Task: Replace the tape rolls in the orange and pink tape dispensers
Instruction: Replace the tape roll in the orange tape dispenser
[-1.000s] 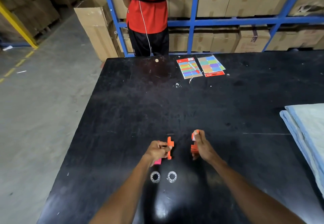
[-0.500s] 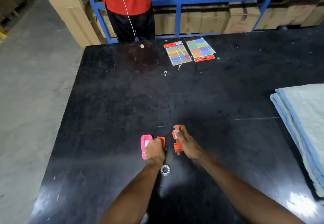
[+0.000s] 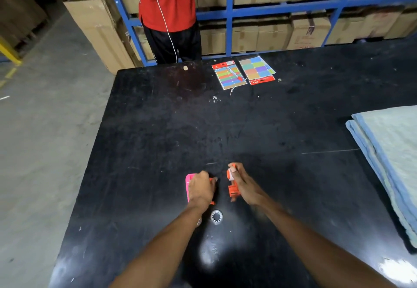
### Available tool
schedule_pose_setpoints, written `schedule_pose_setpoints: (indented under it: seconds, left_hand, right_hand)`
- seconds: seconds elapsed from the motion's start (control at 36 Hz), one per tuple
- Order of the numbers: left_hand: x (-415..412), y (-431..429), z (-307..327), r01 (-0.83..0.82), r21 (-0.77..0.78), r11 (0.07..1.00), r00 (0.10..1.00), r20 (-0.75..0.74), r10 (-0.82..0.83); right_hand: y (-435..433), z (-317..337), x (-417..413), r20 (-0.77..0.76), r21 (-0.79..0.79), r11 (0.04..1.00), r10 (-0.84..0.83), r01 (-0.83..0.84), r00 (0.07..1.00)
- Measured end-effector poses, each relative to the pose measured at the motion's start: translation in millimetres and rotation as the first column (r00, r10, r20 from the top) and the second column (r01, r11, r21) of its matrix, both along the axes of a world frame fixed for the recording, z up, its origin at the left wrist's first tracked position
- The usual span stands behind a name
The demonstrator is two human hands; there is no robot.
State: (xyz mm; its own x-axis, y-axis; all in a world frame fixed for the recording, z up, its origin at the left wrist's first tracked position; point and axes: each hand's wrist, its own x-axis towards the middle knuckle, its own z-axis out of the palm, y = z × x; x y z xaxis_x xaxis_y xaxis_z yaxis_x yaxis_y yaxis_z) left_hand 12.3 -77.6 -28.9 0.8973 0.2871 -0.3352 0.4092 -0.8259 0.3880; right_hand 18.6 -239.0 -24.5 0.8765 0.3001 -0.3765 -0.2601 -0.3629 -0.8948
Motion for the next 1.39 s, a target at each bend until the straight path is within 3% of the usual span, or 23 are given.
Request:
schedule_pose_setpoints:
  seconds: [0.08, 0.17, 0.22, 0.33, 0.61, 0.72, 0.89, 1.06, 1.39]
  left_hand:
    - [2.8, 4.1, 11.2, -0.018, -0.365, 0.931, 0.99, 0.122, 0.067]
    - [-4.3, 3.0, 36.4, 0.0, -0.706, 0.709, 0.999, 0.025, 0.025]
    - [-7.7, 3.9, 40.9, -0.001, -0.795, 0.606, 0.999, -0.029, -0.037]
    - [-16.7, 7.7, 44.2, 0.021, -0.841, 0.54, 0.998, -0.011, -0.056]
    - [-23.0, 10.6, 51.8, 0.104, -0.861, 0.498, 0.995, 0.085, -0.06]
    - [-18.7, 20.9, 50.3, 0.098, -0.827, 0.553, 0.995, 0.099, -0.028]
    - [-22.8, 21.5, 26.5, 0.143, -0.637, 0.758, 0.989, 0.124, -0.082]
    - [-35.4, -5.9, -5.3, 0.274, -0.447, 0.851, 0.958, 0.048, -0.284]
    - [-39.2, -43.1, -40.3, 0.409, -0.149, 0.9, 0.909, -0.022, -0.416]
  right_hand:
    - [0.9, 0.9, -5.1, -0.024, 0.026, 0.999, -0.026, 0.026, 0.999]
    - [5.3, 8.6, -13.7, 0.015, 0.023, 1.0, -0.009, 0.009, 1.0]
    - [8.1, 12.3, -17.6, 0.05, 0.019, 1.0, 0.008, -0.009, 0.999]
    - [10.9, 15.3, -25.0, 0.102, -0.014, 0.999, 0.031, -0.029, 0.994]
    - [4.6, 18.8, -32.0, 0.098, 0.054, 0.998, -0.02, 0.015, 0.995]
    - [-4.4, 17.6, -29.5, 0.072, 0.071, 0.996, -0.051, 0.046, 0.996]
    - [-19.9, 9.5, -23.7, 0.077, -0.013, 0.997, -0.07, 0.071, 0.995]
    - [-25.1, -3.9, -11.6, 0.034, -0.002, 0.995, -0.1, 0.1, 0.994]
    - [-32.0, -12.2, -6.3, 0.05, -0.057, 0.995, -0.078, 0.081, 0.996]
